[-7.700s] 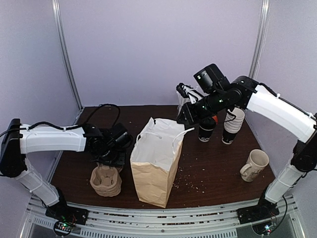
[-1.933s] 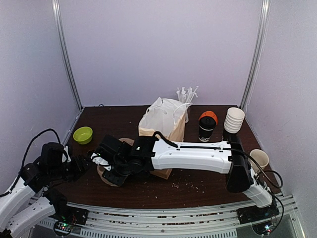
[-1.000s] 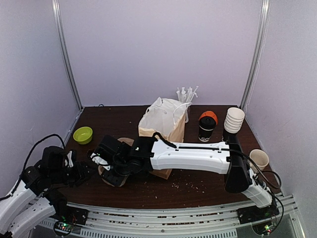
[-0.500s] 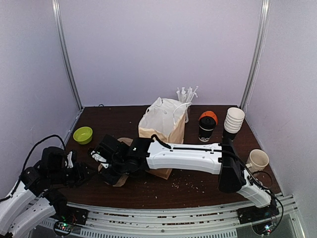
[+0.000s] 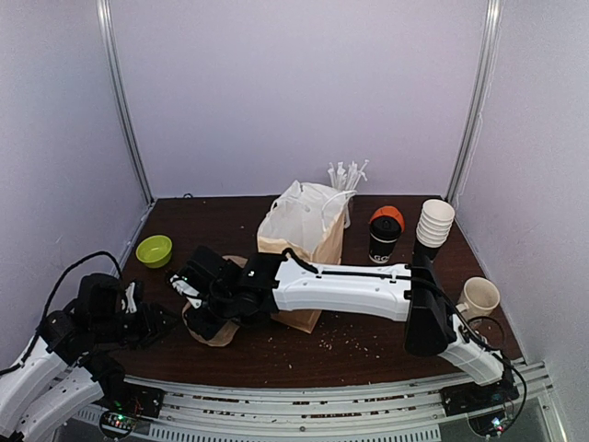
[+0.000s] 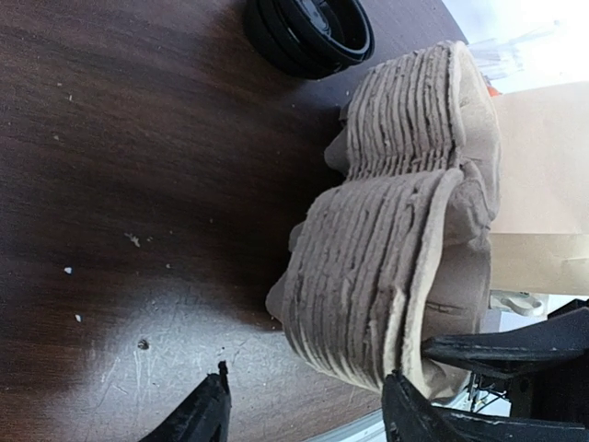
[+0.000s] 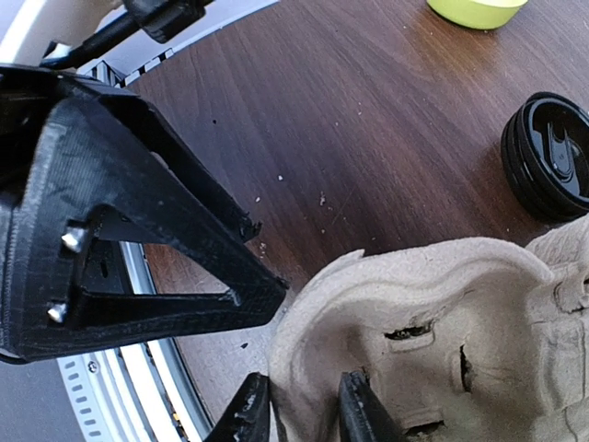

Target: Pack the takeout coffee

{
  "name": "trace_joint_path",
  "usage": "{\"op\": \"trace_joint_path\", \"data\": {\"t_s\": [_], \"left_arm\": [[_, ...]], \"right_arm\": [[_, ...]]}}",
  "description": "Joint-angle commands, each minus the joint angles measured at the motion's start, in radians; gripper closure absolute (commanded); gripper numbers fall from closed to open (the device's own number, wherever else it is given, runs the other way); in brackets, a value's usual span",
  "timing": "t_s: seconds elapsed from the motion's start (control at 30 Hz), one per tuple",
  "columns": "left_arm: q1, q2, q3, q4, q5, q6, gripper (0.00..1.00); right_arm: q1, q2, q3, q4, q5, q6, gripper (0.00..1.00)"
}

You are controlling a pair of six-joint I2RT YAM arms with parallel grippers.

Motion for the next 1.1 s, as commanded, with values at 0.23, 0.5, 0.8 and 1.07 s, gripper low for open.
{"op": "trace_joint_path", "data": {"t_s": [0.23, 0.5, 0.8, 1.07], "left_arm": [[0.007, 0.011, -0.014, 0.052, 0.020, 0.016, 0.42], [0.006, 0.007, 0.002, 0.050, 0.018, 0.024, 0.39], [0.007, 0.022, 0.008, 0.073, 0.010, 0.016, 0.37], [0.007, 0.036, 0.025, 0.081, 0.010, 0.029, 0.36]], "right_arm": [[-0.005, -0.013, 0.015, 0.007, -0.009, 0.021, 0.84], [-0.004, -0.031, 0.001, 0.007, -0.006, 0.022, 0.86], [-0.005, -0.032, -0.002, 0.007, -0.009, 0.022, 0.86], [-0.005, -0.032, -0.004, 0.006, -0.011, 0.024, 0.85]]}}
